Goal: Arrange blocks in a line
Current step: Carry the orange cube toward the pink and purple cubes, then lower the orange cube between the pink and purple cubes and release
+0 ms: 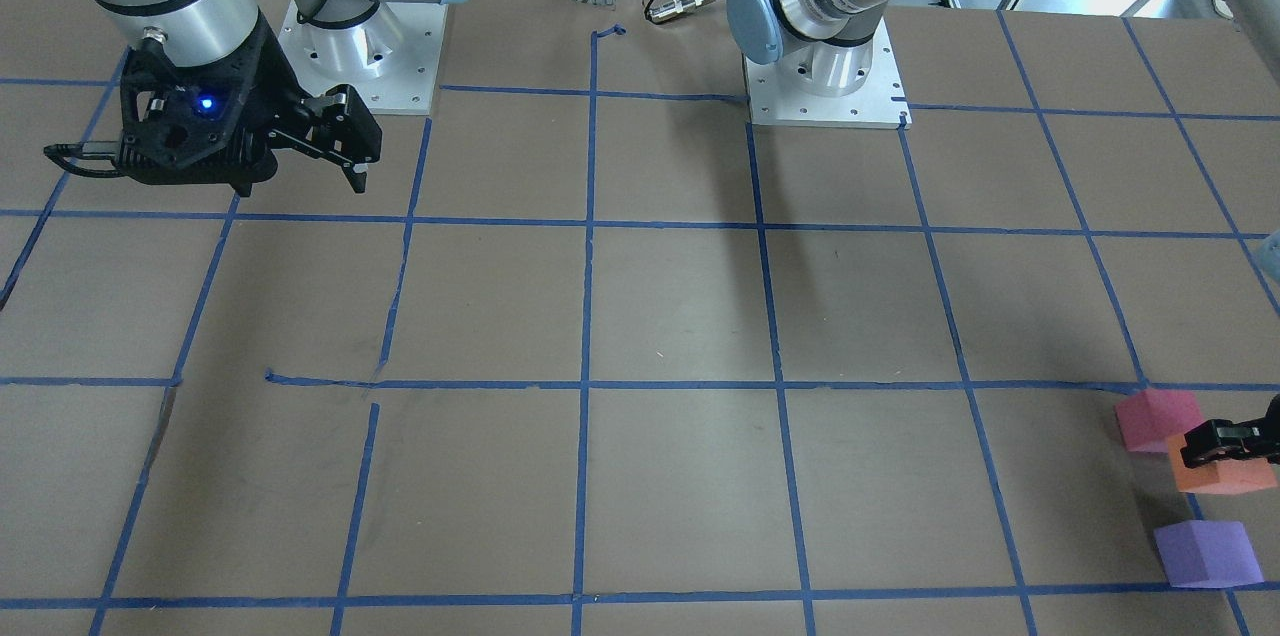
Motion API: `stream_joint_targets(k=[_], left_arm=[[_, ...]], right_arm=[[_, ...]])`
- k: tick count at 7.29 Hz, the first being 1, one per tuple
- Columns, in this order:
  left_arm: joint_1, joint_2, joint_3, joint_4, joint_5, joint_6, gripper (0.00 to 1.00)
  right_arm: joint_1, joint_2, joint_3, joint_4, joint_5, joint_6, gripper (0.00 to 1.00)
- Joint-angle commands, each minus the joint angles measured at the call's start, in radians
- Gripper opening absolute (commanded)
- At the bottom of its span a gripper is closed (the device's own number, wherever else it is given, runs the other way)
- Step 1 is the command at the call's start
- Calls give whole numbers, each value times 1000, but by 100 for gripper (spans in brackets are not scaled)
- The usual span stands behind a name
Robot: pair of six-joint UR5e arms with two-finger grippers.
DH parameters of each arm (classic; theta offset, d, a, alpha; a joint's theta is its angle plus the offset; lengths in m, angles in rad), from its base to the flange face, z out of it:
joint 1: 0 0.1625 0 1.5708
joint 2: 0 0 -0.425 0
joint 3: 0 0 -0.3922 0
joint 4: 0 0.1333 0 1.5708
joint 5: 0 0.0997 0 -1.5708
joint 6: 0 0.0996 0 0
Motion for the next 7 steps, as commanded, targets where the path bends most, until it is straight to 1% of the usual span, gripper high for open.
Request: stream_joint_targets(k=[1, 7], left_arm=[[7, -19, 4, 9, 2, 2, 0], [7, -51, -1, 33, -1, 0, 0]], right_arm=[[1, 2, 0, 0, 0, 2, 100], [1, 0, 6, -2, 0, 3, 100]])
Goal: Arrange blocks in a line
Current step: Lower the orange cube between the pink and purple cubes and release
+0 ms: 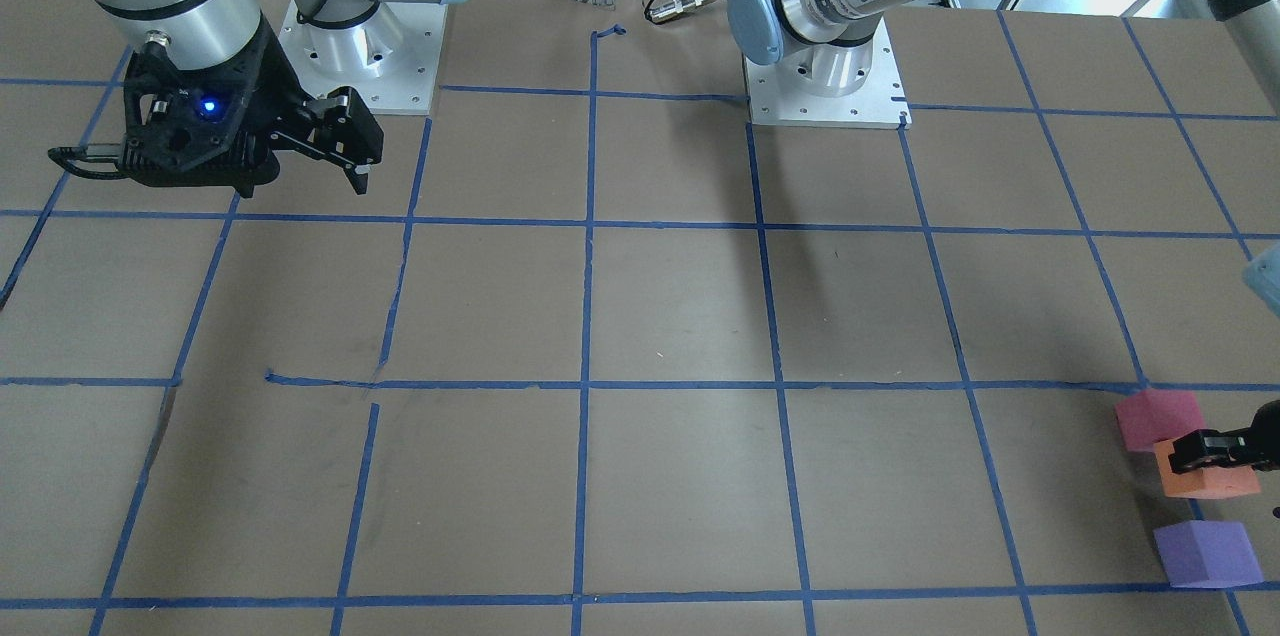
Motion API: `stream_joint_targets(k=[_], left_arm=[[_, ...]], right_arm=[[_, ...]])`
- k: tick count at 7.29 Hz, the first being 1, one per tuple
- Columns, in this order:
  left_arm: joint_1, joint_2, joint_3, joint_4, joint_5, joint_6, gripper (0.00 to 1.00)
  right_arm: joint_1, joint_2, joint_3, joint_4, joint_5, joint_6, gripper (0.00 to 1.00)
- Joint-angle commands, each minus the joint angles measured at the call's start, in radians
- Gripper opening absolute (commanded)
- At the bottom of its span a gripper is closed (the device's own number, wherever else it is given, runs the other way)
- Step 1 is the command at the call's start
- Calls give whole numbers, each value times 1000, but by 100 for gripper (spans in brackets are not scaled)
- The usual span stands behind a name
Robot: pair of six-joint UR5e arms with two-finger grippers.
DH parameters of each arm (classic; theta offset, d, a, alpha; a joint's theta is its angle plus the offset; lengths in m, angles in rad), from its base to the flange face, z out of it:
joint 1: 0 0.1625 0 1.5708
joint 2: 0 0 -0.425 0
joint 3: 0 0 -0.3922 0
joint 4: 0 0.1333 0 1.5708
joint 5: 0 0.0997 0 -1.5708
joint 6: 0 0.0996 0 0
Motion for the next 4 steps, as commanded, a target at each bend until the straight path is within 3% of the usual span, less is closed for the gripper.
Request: stream_joint_targets(k=[1, 4], left_arm=[[0, -16, -4, 17, 1, 0, 0], [-2, -33, -14, 62, 1, 2, 0]], right_arm=[[0, 0, 1, -2, 0, 1, 100], [0, 1, 2, 0, 0, 2, 100]])
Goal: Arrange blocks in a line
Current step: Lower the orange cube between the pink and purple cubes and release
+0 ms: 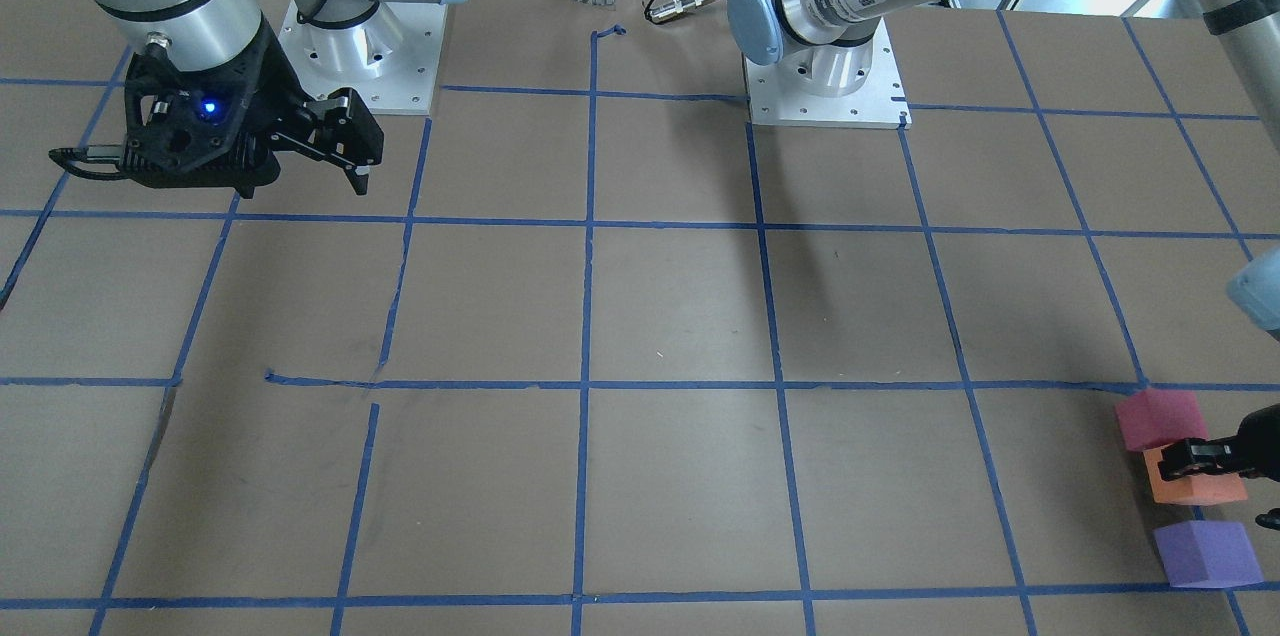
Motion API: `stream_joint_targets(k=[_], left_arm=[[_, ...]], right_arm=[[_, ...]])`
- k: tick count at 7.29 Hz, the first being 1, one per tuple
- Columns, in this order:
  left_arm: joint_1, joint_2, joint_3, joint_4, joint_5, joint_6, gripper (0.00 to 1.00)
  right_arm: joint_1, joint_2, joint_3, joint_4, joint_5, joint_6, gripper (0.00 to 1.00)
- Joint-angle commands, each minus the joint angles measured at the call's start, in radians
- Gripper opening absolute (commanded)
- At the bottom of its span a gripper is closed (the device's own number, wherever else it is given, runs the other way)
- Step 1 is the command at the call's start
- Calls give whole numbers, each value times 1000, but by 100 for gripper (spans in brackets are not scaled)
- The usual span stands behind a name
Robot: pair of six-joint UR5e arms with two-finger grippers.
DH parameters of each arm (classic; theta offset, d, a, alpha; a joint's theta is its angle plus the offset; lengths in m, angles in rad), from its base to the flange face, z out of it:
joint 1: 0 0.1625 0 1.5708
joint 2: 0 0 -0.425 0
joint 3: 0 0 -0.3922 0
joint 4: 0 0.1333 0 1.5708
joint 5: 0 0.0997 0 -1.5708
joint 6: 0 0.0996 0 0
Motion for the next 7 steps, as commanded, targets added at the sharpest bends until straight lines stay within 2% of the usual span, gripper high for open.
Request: stream_joint_targets(k=[1, 7], left_arm=[[0, -12, -4, 23, 0, 0, 0], [0, -23, -12, 23, -5, -1, 0]], right_arm=[[0, 1, 1, -1, 0, 6, 100], [0, 2, 1, 0, 0, 0, 100]])
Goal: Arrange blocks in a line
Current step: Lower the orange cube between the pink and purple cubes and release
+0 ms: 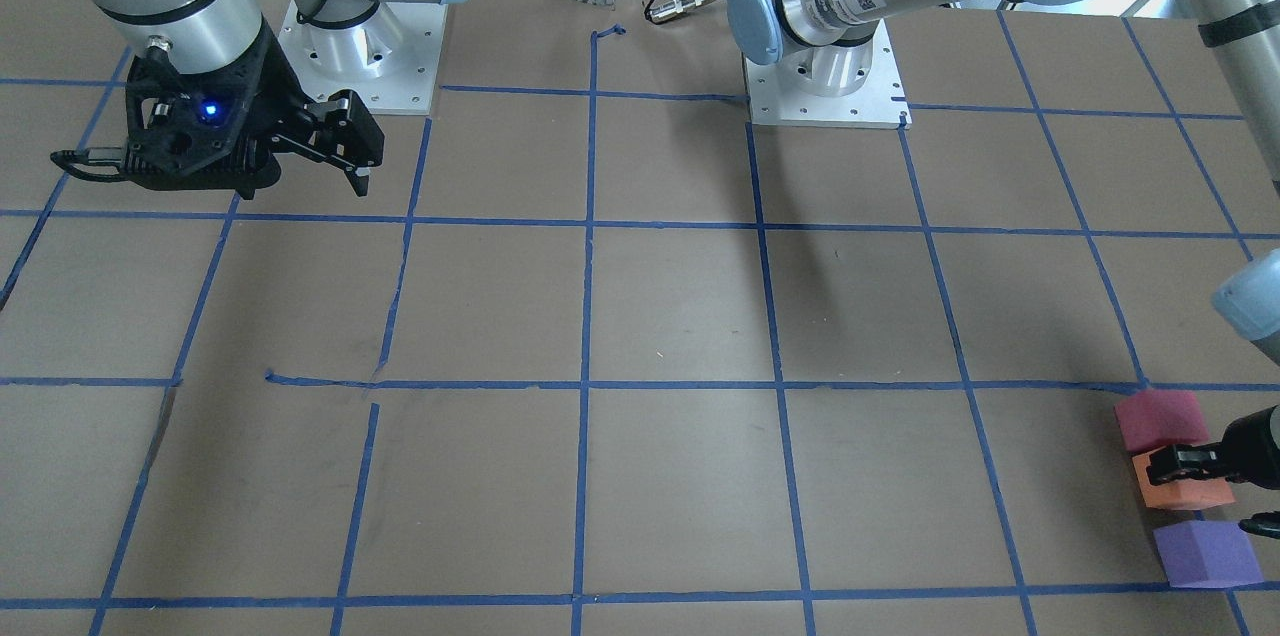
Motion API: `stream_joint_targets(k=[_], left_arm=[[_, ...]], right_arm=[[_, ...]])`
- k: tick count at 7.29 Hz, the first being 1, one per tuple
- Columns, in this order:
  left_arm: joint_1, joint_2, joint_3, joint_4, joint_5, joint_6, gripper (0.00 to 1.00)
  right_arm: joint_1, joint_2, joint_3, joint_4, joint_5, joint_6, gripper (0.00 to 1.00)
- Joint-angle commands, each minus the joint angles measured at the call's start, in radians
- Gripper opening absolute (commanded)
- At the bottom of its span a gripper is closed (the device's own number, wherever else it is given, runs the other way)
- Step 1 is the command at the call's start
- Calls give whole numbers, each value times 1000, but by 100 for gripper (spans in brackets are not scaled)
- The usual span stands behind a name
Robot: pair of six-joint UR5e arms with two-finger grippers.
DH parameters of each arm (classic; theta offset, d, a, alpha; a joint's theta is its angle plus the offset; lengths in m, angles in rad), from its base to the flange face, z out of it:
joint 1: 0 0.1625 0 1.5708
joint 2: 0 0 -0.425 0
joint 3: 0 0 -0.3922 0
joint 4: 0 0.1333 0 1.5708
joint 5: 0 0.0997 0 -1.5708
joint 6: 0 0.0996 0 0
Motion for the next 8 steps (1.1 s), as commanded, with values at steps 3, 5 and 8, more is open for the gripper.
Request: stream_joint_targets(k=[3, 5, 8], left_arm=[[0, 8, -19, -2, 4, 8, 99], [0, 12, -17, -8, 8, 8, 100], [9, 133, -4, -151, 2, 11, 100]], right_arm=[[0, -1, 6, -1, 0, 0, 100], [0, -1, 9, -1, 0, 0, 100], [0, -3, 9, -1, 0, 0, 100]])
